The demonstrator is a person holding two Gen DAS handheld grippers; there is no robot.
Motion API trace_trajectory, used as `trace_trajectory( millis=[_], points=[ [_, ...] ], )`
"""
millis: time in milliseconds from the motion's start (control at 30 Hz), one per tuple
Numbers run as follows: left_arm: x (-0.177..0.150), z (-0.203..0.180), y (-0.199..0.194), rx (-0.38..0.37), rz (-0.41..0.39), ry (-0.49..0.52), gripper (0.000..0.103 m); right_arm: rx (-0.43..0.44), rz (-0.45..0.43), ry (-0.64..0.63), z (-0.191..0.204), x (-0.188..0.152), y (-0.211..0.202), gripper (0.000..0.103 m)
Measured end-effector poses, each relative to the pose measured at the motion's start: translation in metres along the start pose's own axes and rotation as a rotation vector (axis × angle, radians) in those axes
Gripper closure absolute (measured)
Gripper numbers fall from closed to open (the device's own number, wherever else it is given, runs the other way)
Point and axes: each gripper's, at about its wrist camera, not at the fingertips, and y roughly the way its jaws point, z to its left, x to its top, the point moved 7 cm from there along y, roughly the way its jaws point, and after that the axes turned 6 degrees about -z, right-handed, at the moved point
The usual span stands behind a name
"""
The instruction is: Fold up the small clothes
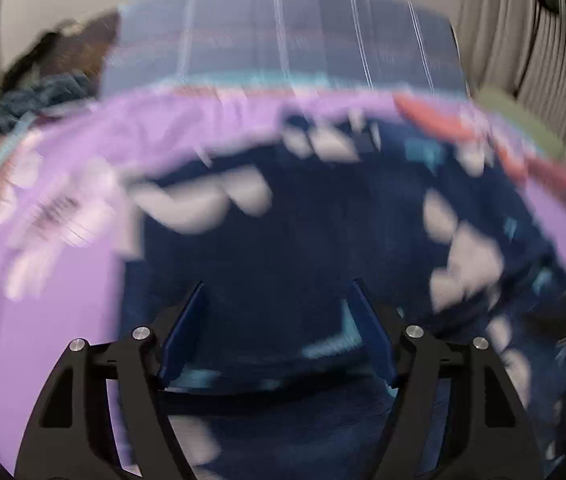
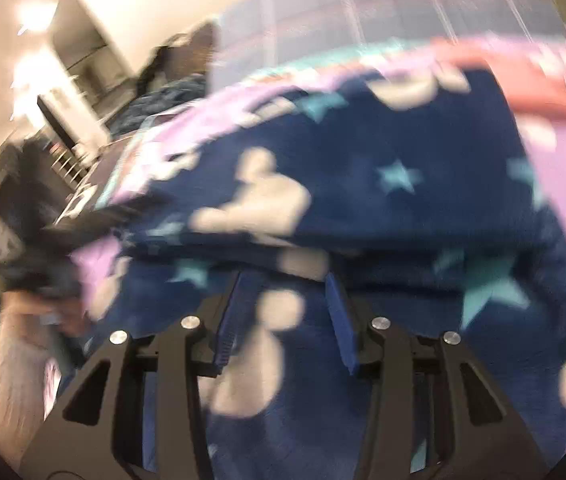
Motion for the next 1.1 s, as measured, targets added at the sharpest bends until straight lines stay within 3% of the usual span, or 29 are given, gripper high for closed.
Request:
trace_trajectory(
  millis=[67, 133, 167, 233, 267, 300, 367, 467, 667, 933, 1033, 1100],
  points=[
    [-0.003, -0.008, 0.006, 0.069, -0.017, 0.055, 0.025, -0.008, -0.056, -0.036, 0.002, 0.015, -0.016, 0.057],
    [0.001, -0.009, 0.004, 0.082, -0.011, 0.061, 0.024, -0.070, -0.095, -0.031, -0.012, 0.027, -0.021, 0.057],
    [-0.001, -0.008, 0.003, 0.077, -0.014, 0.054, 0.023, -0.175, -0.085, -0.019, -0.033, 0.030, -0.017, 0.057],
    [-0.001, -0.003, 0.000, 0.035, -0.025, 0.021, 0.021, -0.447, -0.018, -0.028, -0.077, 0.021, -0.008, 0.075],
    [0.000, -0.002, -0.001, 0.025, -0.030, 0.010, 0.020, -0.508, 0.001, -0.021, -0.097, 0.012, -0.005, 0.081],
    [0.000, 0.000, -0.002, 0.019, -0.034, 0.004, 0.020, -0.468, -0.020, 0.037, -0.105, 0.008, -0.010, 0.087],
    [0.001, 0.000, -0.004, 0.018, -0.036, 0.002, 0.020, -0.499, -0.027, 0.066, -0.107, 0.009, -0.018, 0.093],
    [0.004, -0.002, -0.006, 0.019, -0.039, 0.018, 0.020, -0.521, -0.021, 0.033, -0.106, 0.003, -0.017, 0.093],
    [0.000, -0.001, -0.003, -0.009, -0.042, -0.005, 0.018, -0.478, -0.033, 0.055, -0.107, 0.002, -0.015, 0.090],
    [-0.002, -0.004, -0.002, 0.017, -0.040, 0.020, 0.016, -0.470, -0.033, 0.052, -0.105, 0.000, -0.013, 0.090],
    [0.001, 0.001, -0.018, 0.009, -0.040, -0.018, 0.016, -0.478, -0.010, 0.022, -0.102, 0.001, -0.013, 0.090],
    [-0.002, 0.002, -0.043, -0.043, -0.059, -0.045, 0.016, -0.450, 0.007, 0.033, -0.097, -0.001, -0.025, 0.090]
  ],
)
